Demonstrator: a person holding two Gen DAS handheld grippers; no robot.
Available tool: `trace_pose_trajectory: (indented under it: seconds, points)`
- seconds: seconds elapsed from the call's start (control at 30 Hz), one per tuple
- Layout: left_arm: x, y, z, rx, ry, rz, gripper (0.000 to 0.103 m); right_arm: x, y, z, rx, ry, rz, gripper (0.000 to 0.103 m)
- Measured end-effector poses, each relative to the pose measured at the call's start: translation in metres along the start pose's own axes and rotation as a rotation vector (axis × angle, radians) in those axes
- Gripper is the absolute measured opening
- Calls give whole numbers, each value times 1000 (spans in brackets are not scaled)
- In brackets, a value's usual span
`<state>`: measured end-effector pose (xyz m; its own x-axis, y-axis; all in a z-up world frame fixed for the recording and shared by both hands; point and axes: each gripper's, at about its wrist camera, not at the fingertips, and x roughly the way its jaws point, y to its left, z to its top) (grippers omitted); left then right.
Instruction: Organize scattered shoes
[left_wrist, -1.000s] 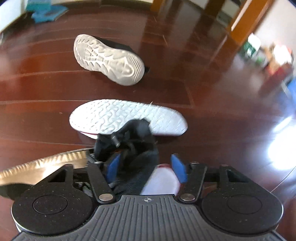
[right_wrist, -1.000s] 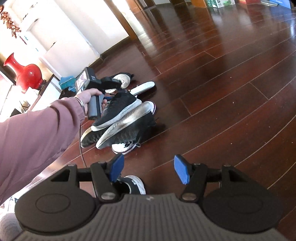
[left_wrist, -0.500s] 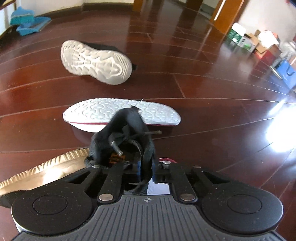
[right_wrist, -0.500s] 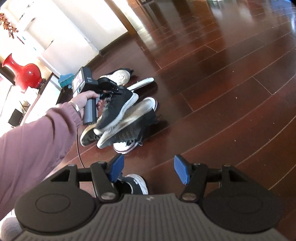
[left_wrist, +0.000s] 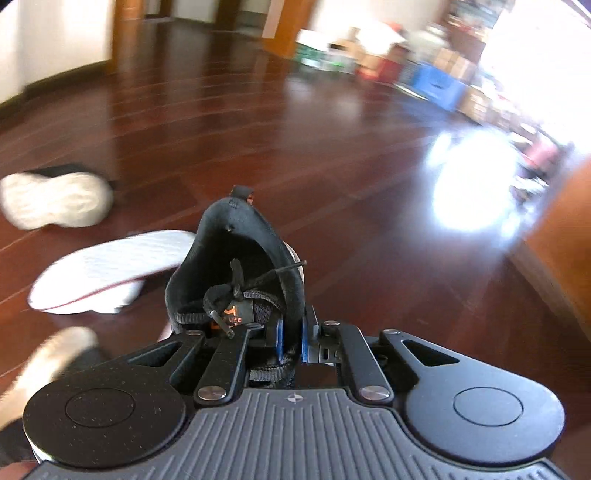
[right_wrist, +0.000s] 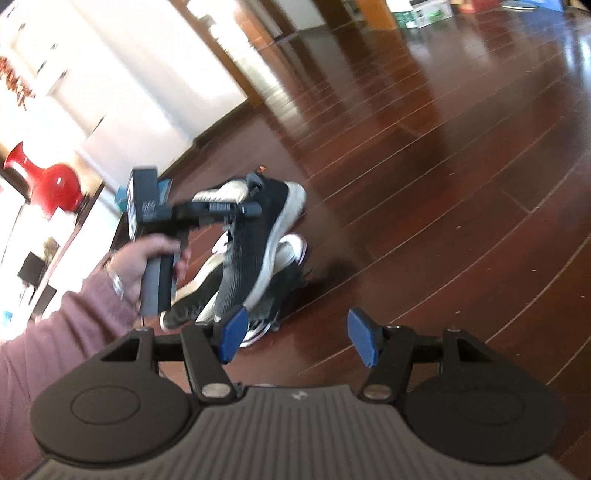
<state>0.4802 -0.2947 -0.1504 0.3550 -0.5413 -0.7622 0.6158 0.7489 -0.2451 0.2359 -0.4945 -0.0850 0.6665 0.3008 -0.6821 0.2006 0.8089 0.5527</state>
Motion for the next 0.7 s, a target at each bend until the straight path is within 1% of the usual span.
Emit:
trace_pose_trajectory:
  seconds: [0.07, 0.13, 0.23, 0.3, 0.33, 0.5, 0.6, 0.7]
  points:
    - [7, -28, -6, 54, 26, -52, 11, -6, -8, 3, 26, -26, -5, 63]
    - [15, -53, -14, 91, 54, -98, 11, -14, -17, 5, 44, -59, -33, 63]
    - [28, -79, -29, 109, 93, -158, 11, -20, -26, 6, 65, -81, -69, 63]
    - [41, -106, -50, 118, 139, -215, 11, -22, -35, 6, 95, -88, -108, 63]
    - [47, -120, -61, 122, 162, -243, 11, -22, -37, 5, 103, -88, -114, 63]
    - [69, -171, -114, 154, 272, -324, 11, -14, -52, -1, 149, -59, -182, 63]
    - [76, -187, -140, 149, 314, -365, 11, -8, -61, -3, 189, -39, -225, 63]
    - [76, -198, -157, 149, 336, -397, 13, -2, -69, -4, 215, -22, -266, 63]
